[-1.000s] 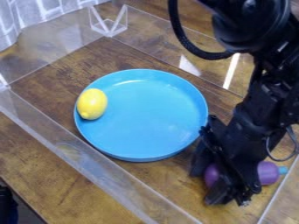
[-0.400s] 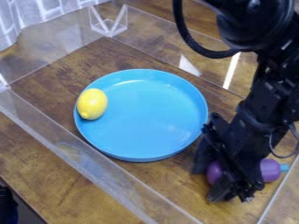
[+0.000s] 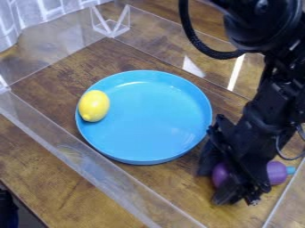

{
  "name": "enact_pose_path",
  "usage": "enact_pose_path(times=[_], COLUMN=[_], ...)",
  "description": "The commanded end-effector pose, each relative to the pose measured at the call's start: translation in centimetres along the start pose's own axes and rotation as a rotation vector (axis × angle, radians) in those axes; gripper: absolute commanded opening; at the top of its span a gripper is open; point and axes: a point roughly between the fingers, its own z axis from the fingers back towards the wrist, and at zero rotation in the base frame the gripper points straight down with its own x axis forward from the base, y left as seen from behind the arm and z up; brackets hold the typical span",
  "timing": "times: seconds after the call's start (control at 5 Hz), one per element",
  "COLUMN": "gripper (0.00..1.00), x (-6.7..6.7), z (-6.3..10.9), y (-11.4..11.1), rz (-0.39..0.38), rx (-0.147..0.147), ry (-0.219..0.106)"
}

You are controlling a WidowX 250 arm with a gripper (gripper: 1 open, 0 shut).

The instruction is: Put the purple eggplant on the blue tray

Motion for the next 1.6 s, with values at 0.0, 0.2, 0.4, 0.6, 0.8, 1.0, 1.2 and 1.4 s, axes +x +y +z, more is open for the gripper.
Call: enact_pose_path(times=[0.0,0.2,0.4,0.6,0.8,1.0,1.2,1.4], gripper=[0.00,0.00,0.00,0.00,0.00,0.00,0.00,0.00], x=[0.15,0.16,0.15,0.14,0.13,0.15,0.16,0.15], z=[0.26,0.23,0.23,0.21,0.18,0.20,0.22,0.28], y=[1.00,1.03,1.07,1.12,1.16,1.21,1.26,1.31], rz=[0.029,0.032,0.036,0.041,0.046,0.045,0.043,0.041], rx=[0.003,0.004,0.005,0.006,0.007,0.011,0.014,0.019], ry=[-0.012,-0.008,-0.005,-0.001,0.002,0.005,0.009,0.013])
